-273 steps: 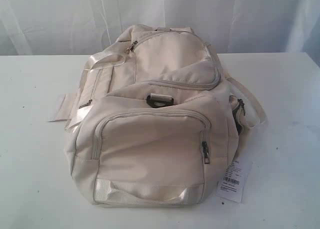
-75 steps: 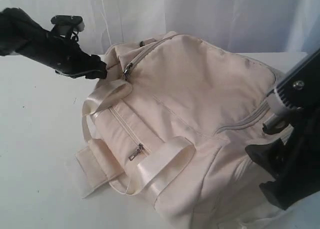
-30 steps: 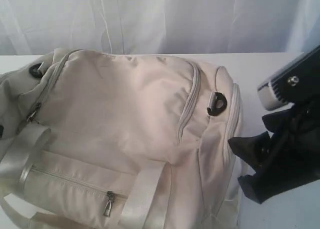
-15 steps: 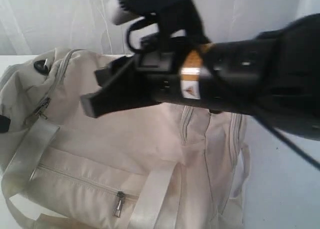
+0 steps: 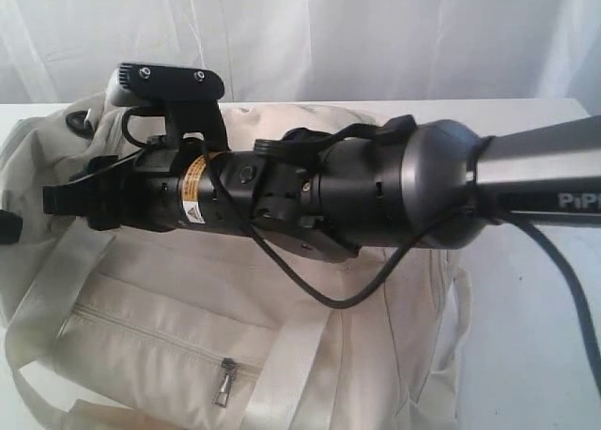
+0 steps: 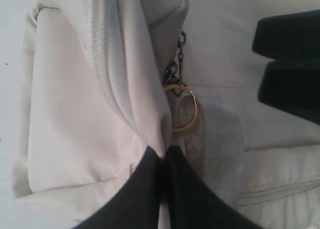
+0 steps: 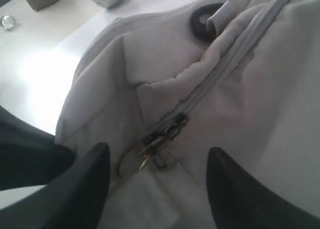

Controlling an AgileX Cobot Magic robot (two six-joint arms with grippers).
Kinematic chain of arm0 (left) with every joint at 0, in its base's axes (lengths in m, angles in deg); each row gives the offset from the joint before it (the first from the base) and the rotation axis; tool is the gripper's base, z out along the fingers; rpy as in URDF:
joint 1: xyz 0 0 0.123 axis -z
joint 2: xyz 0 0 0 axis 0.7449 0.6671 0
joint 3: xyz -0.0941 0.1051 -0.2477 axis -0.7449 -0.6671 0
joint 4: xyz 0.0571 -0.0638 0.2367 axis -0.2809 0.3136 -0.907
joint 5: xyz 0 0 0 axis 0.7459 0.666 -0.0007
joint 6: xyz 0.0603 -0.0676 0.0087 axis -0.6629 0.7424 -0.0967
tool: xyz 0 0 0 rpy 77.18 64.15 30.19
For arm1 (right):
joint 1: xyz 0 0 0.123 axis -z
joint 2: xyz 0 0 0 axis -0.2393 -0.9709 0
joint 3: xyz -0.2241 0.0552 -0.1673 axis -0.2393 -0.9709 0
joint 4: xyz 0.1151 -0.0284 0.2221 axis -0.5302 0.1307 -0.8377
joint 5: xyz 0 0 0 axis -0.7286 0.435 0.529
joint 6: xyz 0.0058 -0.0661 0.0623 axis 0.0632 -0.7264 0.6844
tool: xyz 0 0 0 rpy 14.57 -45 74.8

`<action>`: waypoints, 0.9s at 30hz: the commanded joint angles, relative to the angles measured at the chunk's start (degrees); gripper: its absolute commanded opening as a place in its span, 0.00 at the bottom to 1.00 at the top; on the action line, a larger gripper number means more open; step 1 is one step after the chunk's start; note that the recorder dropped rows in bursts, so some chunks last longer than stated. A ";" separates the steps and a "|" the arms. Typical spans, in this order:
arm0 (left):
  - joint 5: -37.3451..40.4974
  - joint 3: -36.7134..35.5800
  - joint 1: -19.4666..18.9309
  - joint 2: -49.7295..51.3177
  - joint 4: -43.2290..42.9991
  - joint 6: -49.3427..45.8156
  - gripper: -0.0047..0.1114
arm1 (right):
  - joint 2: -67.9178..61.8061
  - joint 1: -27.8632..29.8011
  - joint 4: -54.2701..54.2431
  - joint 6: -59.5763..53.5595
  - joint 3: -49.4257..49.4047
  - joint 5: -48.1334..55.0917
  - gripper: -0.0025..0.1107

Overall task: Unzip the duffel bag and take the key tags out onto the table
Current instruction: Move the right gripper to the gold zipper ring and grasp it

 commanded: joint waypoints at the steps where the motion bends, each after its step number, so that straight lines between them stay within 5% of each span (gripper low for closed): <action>1: 0.13 0.41 0.41 -1.41 6.75 -0.35 0.04 | -1.51 0.35 1.43 6.12 0.70 -4.54 0.50; 13: 0.48 0.41 0.41 -1.41 6.91 -0.35 0.04 | -5.60 0.35 19.31 26.62 2.82 -10.51 0.50; 27: 0.91 0.41 0.41 -1.41 7.31 -0.35 0.04 | -9.92 0.35 19.14 28.93 6.37 -10.98 0.43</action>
